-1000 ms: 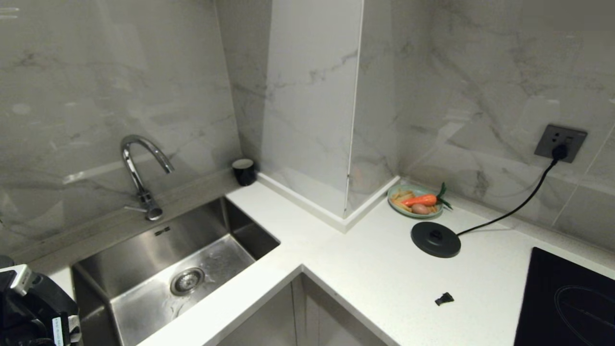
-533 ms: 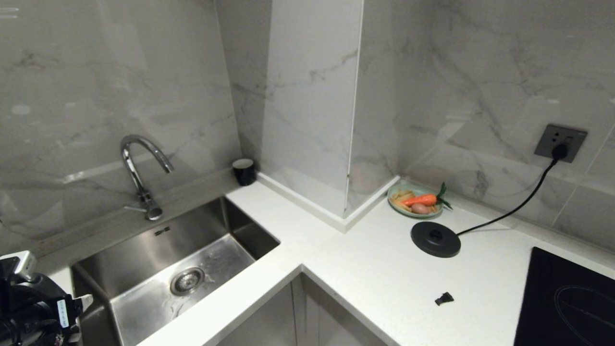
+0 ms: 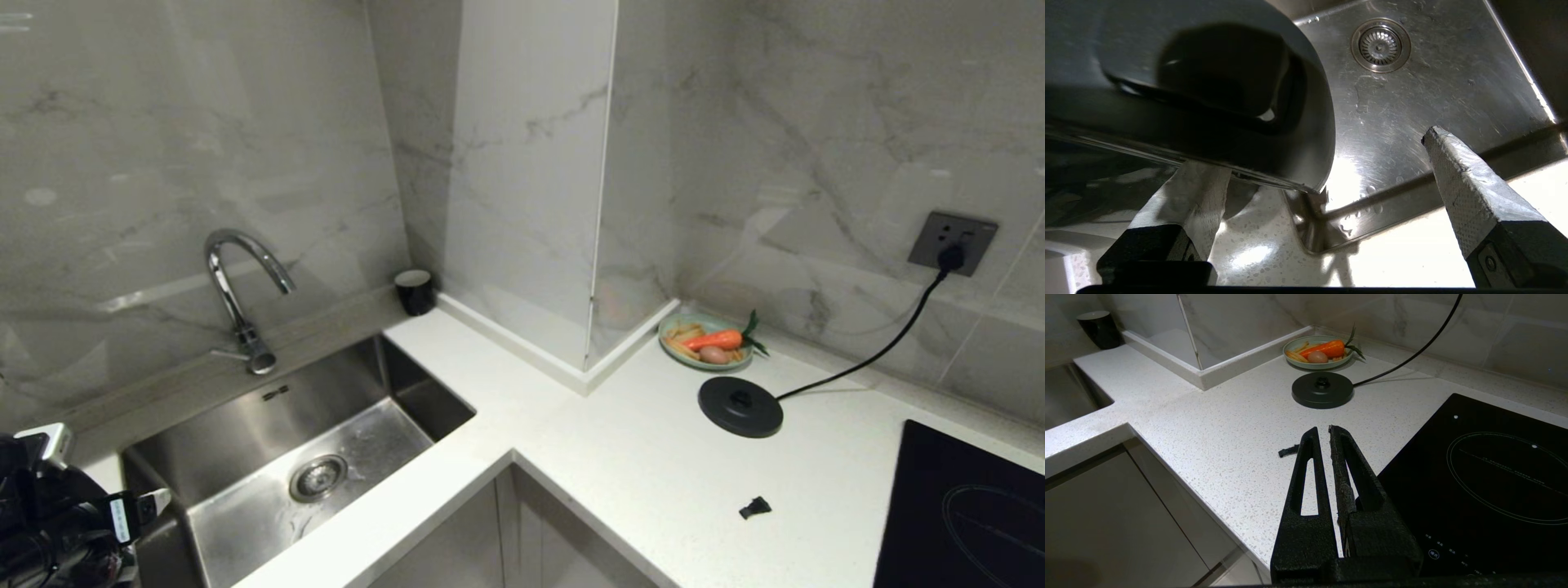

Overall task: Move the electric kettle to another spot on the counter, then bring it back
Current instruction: Grab the kettle

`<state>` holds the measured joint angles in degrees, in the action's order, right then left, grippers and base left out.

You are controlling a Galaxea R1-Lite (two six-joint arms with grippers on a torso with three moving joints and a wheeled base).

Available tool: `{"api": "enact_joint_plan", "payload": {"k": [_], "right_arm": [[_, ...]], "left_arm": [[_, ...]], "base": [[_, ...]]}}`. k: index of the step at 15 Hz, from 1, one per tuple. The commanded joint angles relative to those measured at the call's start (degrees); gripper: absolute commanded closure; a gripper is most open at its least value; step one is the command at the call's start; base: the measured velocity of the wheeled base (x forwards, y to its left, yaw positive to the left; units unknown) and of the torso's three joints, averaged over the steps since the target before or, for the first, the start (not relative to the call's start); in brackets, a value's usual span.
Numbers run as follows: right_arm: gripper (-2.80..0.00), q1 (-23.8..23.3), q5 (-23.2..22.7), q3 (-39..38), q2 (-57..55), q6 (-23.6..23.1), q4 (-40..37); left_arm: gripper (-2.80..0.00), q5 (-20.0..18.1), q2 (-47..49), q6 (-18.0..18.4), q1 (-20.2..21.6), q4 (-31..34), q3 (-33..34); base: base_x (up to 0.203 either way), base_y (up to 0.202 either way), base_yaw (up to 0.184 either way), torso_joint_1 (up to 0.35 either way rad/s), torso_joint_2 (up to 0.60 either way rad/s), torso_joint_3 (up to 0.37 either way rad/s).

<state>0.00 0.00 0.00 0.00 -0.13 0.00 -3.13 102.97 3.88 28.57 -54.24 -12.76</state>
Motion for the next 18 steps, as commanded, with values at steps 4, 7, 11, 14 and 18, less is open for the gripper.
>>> {"api": "enact_joint_plan", "payload": {"k": [4,7,11,14,18], "right_arm": [[0.0,0.0,0.09,0.0,0.0,-0.04,0.0],[0.0,0.0,0.0,0.0,0.0,-0.04,0.0],[0.0,0.0,0.0,0.0,0.0,-0.04,-0.01],[0.0,0.0,0.09,0.0,0.0,-0.04,0.0],[0.0,0.0,0.0,0.0,0.0,-0.04,0.0]], "left_arm": [[-2.8,-2.57,2.3,-1.07,0.17,-1.55,-0.7],[-2.8,-2.86,7.02,-2.02,0.11,-10.34,-0.27],[-2.8,-2.93,11.14,-2.33,0.16,-20.55,2.17],[-2.8,-3.02,12.25,-3.35,0.12,-23.72,2.3],[-2.8,-2.93,12.35,-5.1,0.08,-28.82,2.77]], "base": [[0.0,0.0,0.0,0.0,0.0,0.0],[0.0,0.0,0.0,0.0,0.0,0.0],[0.0,0.0,0.0,0.0,0.0,0.0],[0.0,0.0,0.0,0.0,0.0,0.0],[0.0,0.0,0.0,0.0,0.0,0.0]]}}
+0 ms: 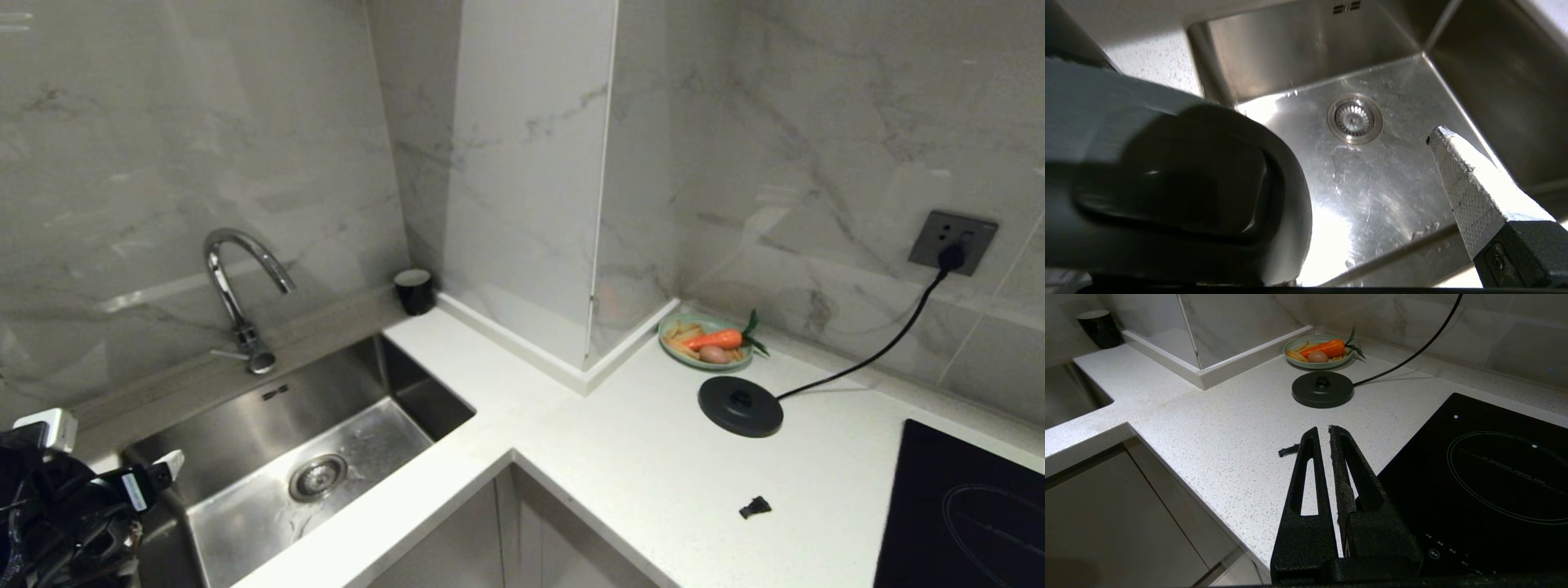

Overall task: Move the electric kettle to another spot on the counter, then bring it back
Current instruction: Grab the kettle

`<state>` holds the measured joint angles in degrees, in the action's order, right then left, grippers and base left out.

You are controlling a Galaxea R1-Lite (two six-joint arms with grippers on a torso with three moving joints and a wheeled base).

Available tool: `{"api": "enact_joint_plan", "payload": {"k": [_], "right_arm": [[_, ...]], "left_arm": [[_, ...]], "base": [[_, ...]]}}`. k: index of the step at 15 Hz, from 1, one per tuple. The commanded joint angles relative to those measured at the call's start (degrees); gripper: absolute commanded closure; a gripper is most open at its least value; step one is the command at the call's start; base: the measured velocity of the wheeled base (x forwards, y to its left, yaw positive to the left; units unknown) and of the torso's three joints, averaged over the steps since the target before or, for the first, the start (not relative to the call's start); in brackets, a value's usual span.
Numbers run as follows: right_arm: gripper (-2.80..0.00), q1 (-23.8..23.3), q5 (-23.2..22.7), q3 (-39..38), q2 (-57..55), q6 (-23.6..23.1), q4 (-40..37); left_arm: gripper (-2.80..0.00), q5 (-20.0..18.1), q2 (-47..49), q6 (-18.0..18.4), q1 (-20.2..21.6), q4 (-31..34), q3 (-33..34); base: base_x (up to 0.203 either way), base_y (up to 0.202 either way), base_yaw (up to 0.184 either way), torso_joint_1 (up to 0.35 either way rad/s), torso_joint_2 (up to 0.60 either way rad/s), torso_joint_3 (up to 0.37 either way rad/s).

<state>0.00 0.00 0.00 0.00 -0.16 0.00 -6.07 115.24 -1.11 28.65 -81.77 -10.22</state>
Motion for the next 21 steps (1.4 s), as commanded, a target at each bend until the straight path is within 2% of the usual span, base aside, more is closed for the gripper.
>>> {"api": "enact_joint_plan", "payload": {"k": [1,5,21], "right_arm": [[0.0,0.0,0.0,0.0,0.0,-0.02,0.0],[0.0,0.0,0.09,0.0,0.0,-0.02,0.0],[0.0,0.0,0.0,0.0,0.0,-0.02,-0.03]], "left_arm": [[-2.8,-0.05,0.16,-0.12,0.01,-2.32,0.68],[-2.8,0.01,2.36,-0.12,0.01,-5.72,1.65],[-2.8,0.1,3.44,-0.35,0.01,-5.89,1.46]], "base": [[0.0,0.0,0.0,0.0,0.0,0.0],[0.0,0.0,0.0,0.0,0.0,0.0],[0.0,0.0,0.0,0.0,0.0,0.0]]}}
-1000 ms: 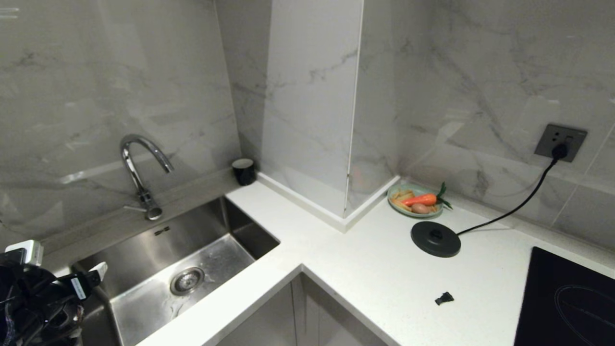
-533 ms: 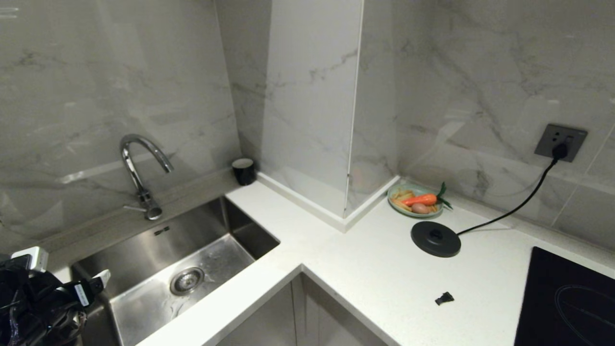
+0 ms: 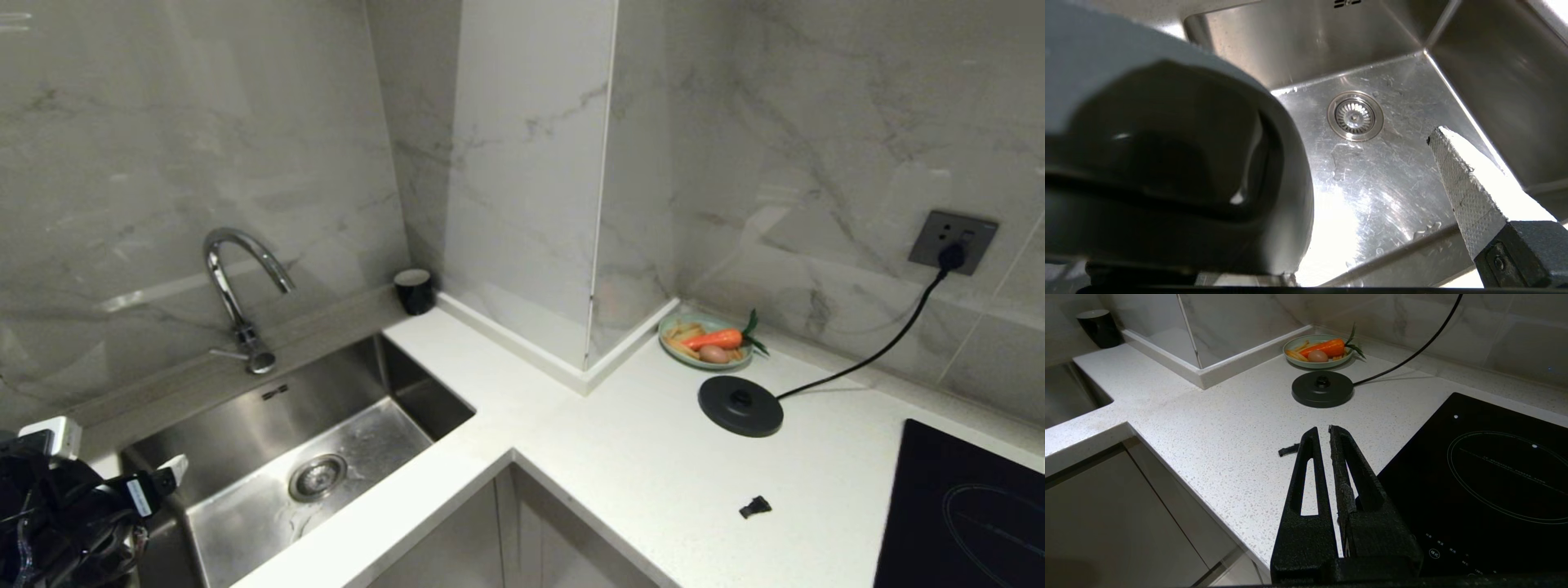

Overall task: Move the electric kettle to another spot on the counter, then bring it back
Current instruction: Grab the kettle

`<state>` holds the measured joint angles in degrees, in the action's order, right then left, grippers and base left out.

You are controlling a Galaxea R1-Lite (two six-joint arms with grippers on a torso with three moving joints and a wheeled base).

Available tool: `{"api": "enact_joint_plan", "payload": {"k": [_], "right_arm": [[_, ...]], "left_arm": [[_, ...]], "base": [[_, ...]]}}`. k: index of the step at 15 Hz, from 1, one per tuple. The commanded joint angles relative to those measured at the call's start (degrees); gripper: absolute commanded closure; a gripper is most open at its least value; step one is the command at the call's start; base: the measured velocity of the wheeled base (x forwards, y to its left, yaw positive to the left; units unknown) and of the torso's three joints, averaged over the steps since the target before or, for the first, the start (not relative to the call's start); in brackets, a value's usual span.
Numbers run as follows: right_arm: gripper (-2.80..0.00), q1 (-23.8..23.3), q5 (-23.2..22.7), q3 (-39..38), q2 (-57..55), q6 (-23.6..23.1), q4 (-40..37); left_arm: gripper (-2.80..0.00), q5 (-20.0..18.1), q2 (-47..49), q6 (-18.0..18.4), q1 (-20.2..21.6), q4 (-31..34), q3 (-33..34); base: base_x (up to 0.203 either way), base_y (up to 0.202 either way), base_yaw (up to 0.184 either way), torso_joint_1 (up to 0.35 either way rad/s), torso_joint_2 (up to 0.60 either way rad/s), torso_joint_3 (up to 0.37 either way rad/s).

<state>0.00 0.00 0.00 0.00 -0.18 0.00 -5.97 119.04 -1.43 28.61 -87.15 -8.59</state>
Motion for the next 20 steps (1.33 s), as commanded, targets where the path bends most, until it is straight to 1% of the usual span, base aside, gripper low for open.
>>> {"api": "enact_joint_plan", "payload": {"k": [1,20], "right_arm": [[0.0,0.0,0.0,0.0,0.0,0.0,0.0],[0.0,0.0,0.07,0.0,0.0,0.0,-0.07]], "left_arm": [[-2.8,0.07,-0.46,-0.05,0.04,-0.51,-0.29],[-2.8,0.34,-1.09,-0.24,0.13,-0.51,-1.08]], "base": [[0.0,0.0,0.0,0.0,0.0,0.0],[0.0,0.0,0.0,0.0,0.0,0.0]]}}
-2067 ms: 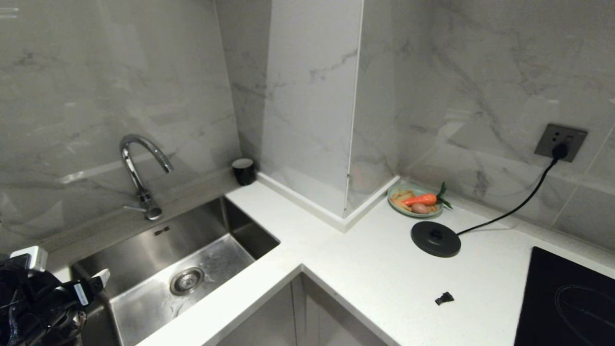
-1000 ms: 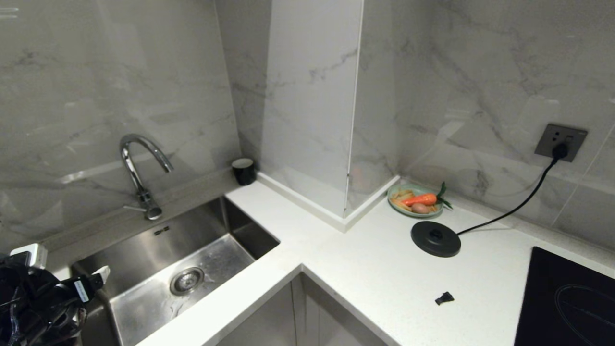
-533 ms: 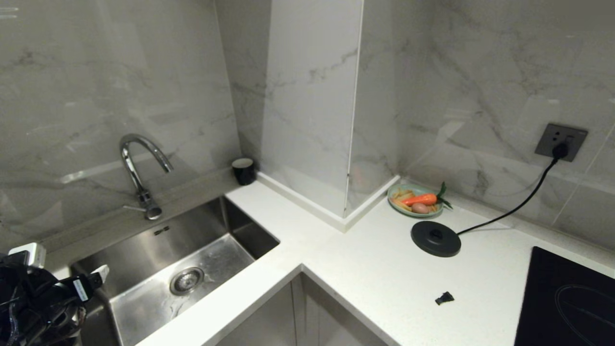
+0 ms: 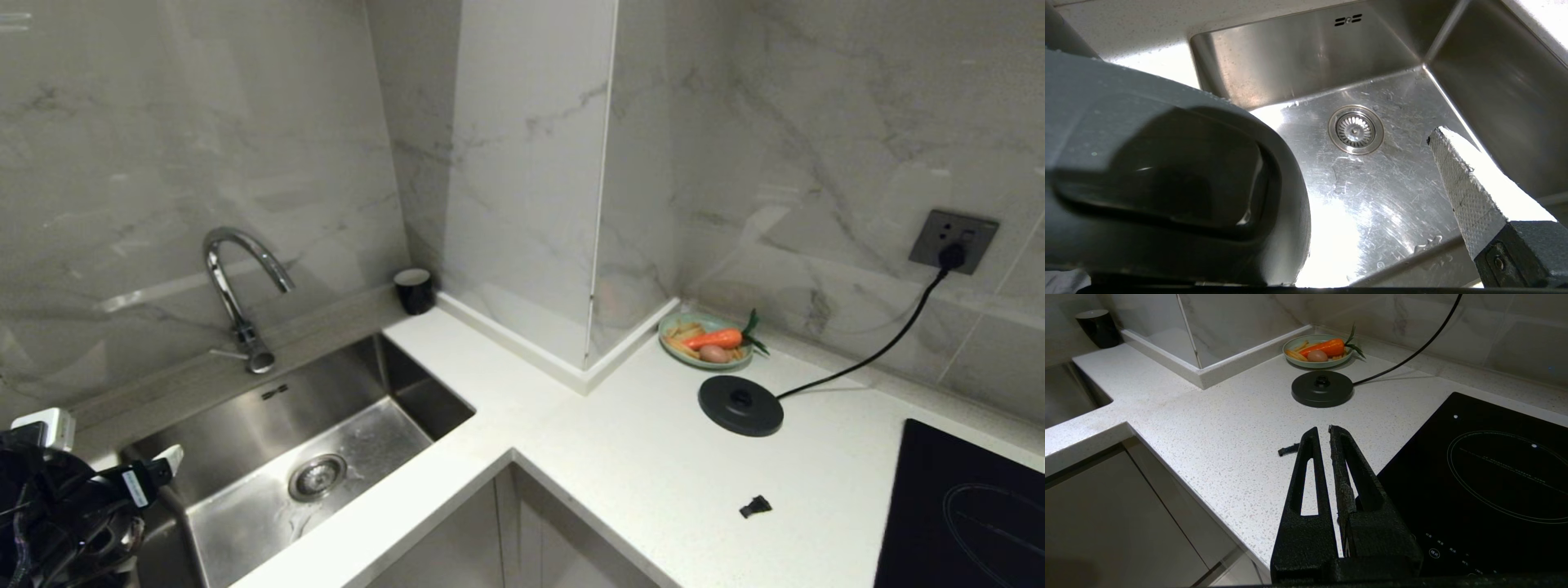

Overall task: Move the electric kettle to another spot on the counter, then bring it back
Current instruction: Grab the kettle

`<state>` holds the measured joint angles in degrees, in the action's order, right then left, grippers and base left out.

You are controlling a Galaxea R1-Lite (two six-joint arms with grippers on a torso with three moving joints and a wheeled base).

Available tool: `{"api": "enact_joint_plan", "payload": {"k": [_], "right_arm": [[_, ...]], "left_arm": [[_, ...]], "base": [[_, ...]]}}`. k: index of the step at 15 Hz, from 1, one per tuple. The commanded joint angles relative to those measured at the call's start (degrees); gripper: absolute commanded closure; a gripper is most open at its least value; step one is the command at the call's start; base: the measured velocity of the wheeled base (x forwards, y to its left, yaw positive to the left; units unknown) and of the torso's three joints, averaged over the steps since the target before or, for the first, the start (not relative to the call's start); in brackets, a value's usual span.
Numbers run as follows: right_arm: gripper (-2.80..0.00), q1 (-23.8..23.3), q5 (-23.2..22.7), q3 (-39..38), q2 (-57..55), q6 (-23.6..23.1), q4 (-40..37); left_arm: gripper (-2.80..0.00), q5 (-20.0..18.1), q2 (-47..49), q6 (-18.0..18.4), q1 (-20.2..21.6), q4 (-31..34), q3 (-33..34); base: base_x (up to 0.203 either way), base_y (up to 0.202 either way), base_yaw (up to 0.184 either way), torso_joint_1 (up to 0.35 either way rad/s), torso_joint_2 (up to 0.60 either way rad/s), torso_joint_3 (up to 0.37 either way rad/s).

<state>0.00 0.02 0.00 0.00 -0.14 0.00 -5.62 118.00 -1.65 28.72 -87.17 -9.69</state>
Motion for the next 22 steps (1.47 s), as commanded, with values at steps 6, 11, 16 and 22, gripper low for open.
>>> {"api": "enact_joint_plan", "payload": {"k": [6,11,16,22], "right_arm": [[0.0,0.0,-0.02,0.0,0.0,-0.04,0.0],[0.0,0.0,0.06,0.0,0.0,-0.04,0.0],[0.0,0.0,-0.02,0.0,0.0,-0.04,0.0],[0.0,0.0,-0.02,0.0,0.0,-0.04,0.0]], "left_arm": [[0.0,0.17,-0.05,-0.02,0.11,-0.49,-0.06],[0.0,-0.01,0.04,-0.02,0.46,-0.49,-0.06],[0.0,-0.07,-0.27,-0.02,0.63,-0.49,-0.28],[0.0,0.52,-8.08,0.45,-2.2,-0.49,-2.27]], "base": [[0.0,0.0,0.0,0.0,0.0,0.0],[0.0,0.0,0.0,0.0,0.0,0.0],[0.0,0.0,0.0,0.0,0.0,0.0],[0.0,0.0,0.0,0.0,0.0,0.0]]}}
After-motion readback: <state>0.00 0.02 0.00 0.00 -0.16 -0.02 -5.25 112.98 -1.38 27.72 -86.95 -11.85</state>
